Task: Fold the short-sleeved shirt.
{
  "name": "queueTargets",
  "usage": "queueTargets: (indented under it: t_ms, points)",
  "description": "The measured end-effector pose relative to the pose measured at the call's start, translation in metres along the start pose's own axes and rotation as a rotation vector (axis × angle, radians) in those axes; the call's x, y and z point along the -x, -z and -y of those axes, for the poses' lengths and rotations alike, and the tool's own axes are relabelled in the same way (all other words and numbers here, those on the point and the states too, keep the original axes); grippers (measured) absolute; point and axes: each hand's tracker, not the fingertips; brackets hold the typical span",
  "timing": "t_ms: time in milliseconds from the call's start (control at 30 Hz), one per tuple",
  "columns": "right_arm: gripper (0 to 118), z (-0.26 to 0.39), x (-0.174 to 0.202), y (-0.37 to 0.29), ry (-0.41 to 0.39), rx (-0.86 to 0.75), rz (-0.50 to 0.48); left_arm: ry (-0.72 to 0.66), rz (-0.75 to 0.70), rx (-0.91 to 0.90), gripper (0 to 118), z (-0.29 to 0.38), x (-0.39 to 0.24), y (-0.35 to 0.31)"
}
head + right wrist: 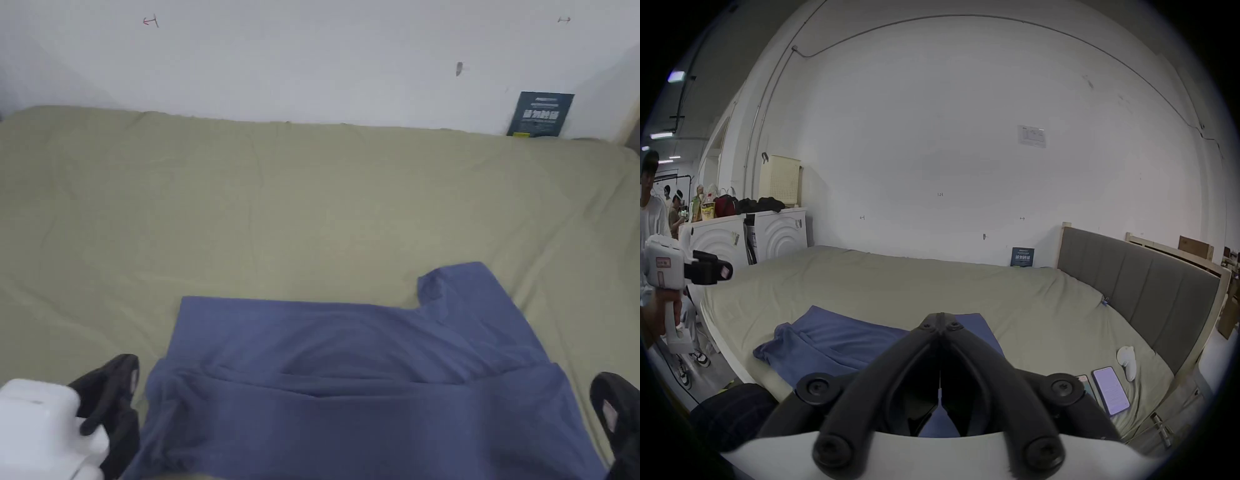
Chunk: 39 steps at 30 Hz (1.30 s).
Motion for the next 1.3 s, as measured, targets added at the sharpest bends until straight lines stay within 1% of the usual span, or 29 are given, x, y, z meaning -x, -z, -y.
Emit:
queueTargets:
  t_ms: [67, 133, 200, 233, 333, 367, 400, 433, 467, 500, 533, 567, 600, 633, 733, 767, 800, 833, 867, 900, 967, 1000, 1033, 1067, 1133, 1167, 1200, 1233, 1300]
  points:
    - [1, -0.001, -0.004, 0.006, 0.018, 0.023, -0.008, -0.016, -0.003, 0.067, 0, -0.002, 0.008, 0.028]
    - [1, 0.001, -0.006, 0.014, 0.032, 0.043, -0.012, -0.039, 0.011, 0.126, 0, -0.008, 0.023, 0.073]
    - [1, 0.004, -0.008, 0.024, 0.027, 0.070, -0.005, -0.057, 0.020, 0.212, 0, -0.015, 0.039, 0.127]
    - [1, 0.007, -0.008, 0.028, 0.028, 0.077, 0.001, -0.089, 0.054, 0.287, 0, -0.014, 0.051, 0.162]
    - [1, 0.013, -0.011, 0.042, 0.063, 0.123, 0.004, -0.130, 0.052, 0.432, 0, -0.009, 0.076, 0.249]
    - [1, 0.015, -0.012, 0.046, 0.070, 0.132, 0.009, -0.127, 0.055, 0.461, 3, -0.017, 0.069, 0.266]
    - [1, 0.017, -0.012, 0.050, 0.077, 0.142, 0.007, -0.107, 0.056, 0.502, 17, -0.014, 0.070, 0.288]
    - [1, 0.018, -0.013, 0.054, 0.087, 0.155, 0.010, -0.109, 0.054, 0.551, 51, -0.011, 0.074, 0.306]
    - [1, 0.019, -0.014, 0.058, 0.093, 0.164, 0.011, -0.124, 0.058, 0.569, 107, -0.007, 0.077, 0.322]
    - [1, 0.021, -0.014, 0.062, 0.099, 0.174, 0.007, -0.121, 0.053, 0.566, 118, 0.003, 0.080, 0.337]
    - [1, 0.022, -0.013, 0.066, 0.098, 0.186, 0.006, -0.159, 0.049, 0.568, 115, 0.009, 0.080, 0.344]
    - [1, 0.023, -0.013, 0.069, 0.093, 0.197, 0.005, -0.138, -0.022, 0.558, 117, 0.003, 0.080, 0.355]
    - [1, 0.025, -0.013, 0.072, 0.087, 0.208, 0.004, -0.141, -0.063, 0.564, 117, 0.001, 0.081, 0.368]
    - [1, 0.025, -0.012, 0.075, 0.083, 0.217, 0.003, -0.149, -0.001, 0.558, 117, 0.015, 0.086, 0.373]
    - [1, 0.026, -0.013, 0.081, 0.086, 0.234, 0.002, -0.133, -0.014, 0.605, 114, 0.023, 0.082, 0.394]
    - [1, 0.027, -0.014, 0.082, 0.089, 0.237, 0.005, -0.097, -0.041, 0.612, 109, 0.028, 0.079, 0.393]
    - [1, 0.026, -0.015, 0.083, 0.091, 0.243, 0.014, -0.060, -0.057, 0.625, 94, 0.028, 0.073, 0.393]
    - [1, 0.026, -0.016, 0.085, 0.095, 0.247, 0.016, -0.023, -0.076, 0.628, 77, 0.029, 0.067, 0.389]
    - [1, 0.026, -0.016, 0.086, 0.100, 0.248, 0.017, -0.029, -0.059, 0.589, 68, 0.027, 0.064, 0.382]
    - [1, 0.027, -0.017, 0.088, 0.102, 0.252, 0.019, -0.047, -0.023, 0.584, 49, 0.027, 0.063, 0.376]
    - [1, 0.028, -0.021, 0.097, 0.115, 0.267, -0.012, -0.065, -0.019, 0.586, 7, 0.028, 0.065, 0.372]
    - [1, 0.028, -0.024, 0.106, 0.116, 0.297, -0.037, -0.115, 0.016, 0.582, 3, 0.028, 0.069, 0.371]
    - [1, 0.028, -0.029, 0.117, 0.094, 0.310, -0.038, -0.150, 0.023, 0.579, 2, 0.025, 0.069, 0.361]
    - [1, 0.030, -0.034, 0.129, 0.072, 0.331, -0.044, -0.142, 0.023, 0.554, 1, 0.021, 0.070, 0.353]
    - [1, 0.029, -0.049, 0.170, 0.037, 0.426, -0.041, -0.151, 0.042, 0.481, 1, 0.007, 0.067, 0.328]
    - [2, 0.030, -0.056, 0.190, 0.033, 0.449, -0.035, -0.150, 0.041, 0.446, 1, -0.001, 0.065, 0.315]
    - [5, 0.032, -0.065, 0.216, 0.047, 0.477, -0.044, -0.156, 0.055, 0.408, 1, -0.010, 0.063, 0.299]
    - [16, 0.035, -0.075, 0.241, 0.058, 0.518, -0.047, -0.169, 0.063, 0.384, 1, -0.017, 0.062, 0.285]
    - [90, 0.044, -0.095, 0.292, 0.098, 0.590, -0.020, -0.169, 0.081, 0.336, 1, -0.016, 0.065, 0.273]
